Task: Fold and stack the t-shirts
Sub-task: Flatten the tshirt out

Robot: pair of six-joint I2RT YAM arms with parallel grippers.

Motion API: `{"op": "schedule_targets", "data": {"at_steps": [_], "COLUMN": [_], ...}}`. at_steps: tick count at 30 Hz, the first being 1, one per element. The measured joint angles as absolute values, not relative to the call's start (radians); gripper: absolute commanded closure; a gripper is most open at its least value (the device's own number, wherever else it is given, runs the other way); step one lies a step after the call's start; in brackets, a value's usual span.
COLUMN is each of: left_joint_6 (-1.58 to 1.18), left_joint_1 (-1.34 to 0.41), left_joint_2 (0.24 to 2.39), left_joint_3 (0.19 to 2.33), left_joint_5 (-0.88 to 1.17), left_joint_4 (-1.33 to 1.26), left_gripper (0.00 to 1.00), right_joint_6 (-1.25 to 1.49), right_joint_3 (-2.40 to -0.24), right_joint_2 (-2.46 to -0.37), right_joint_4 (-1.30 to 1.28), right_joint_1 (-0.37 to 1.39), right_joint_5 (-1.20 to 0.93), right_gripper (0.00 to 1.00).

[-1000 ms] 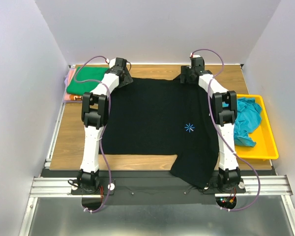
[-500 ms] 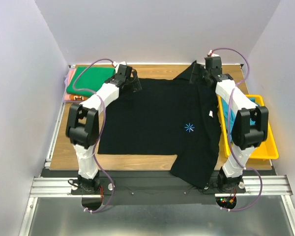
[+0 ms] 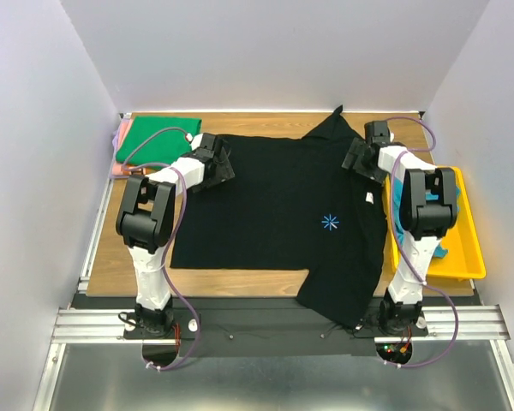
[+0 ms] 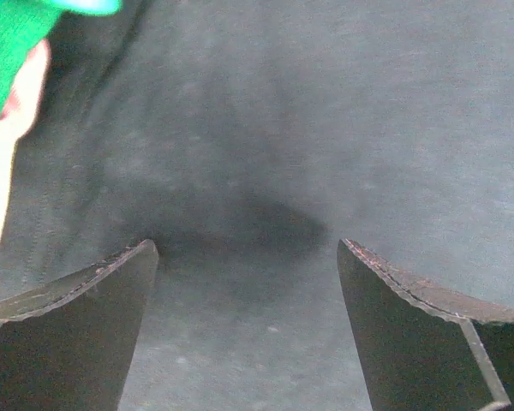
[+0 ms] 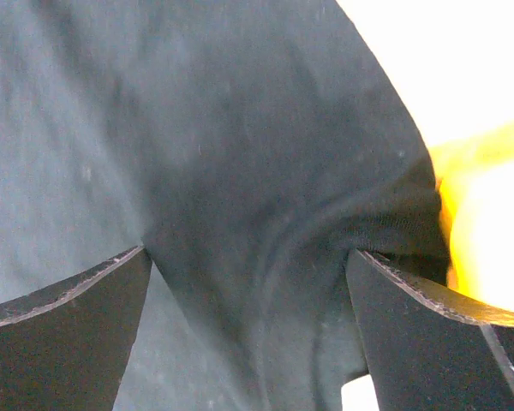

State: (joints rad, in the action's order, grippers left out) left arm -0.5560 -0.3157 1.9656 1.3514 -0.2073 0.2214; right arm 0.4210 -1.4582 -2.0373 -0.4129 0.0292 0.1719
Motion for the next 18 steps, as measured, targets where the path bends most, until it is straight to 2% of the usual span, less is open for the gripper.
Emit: {"op": "schedule_targets", "data": {"at_steps": [10, 18], "left_joint_6": [-0.566, -0.557], "left_joint_1": [-0.242, -0.241], "left_joint_2": [1.983, 1.988], "left_joint_3": [1.347, 1.358], "left_joint_5": [-0.21, -0.186], "left_joint_4": [0.182, 0.178], "left_gripper": [0.02, 0.02], "right_joint_6": [0.399, 0.356], "right_joint_3": [-1.66, -1.686], "right_joint_2": [-2.19, -2.202], "right_joint_4": [-0.406, -0.412], "right_joint_1": [0.025, 0.022], "right_joint_5": [0.247, 0.211], "right_gripper": [0.0, 0.0]}}
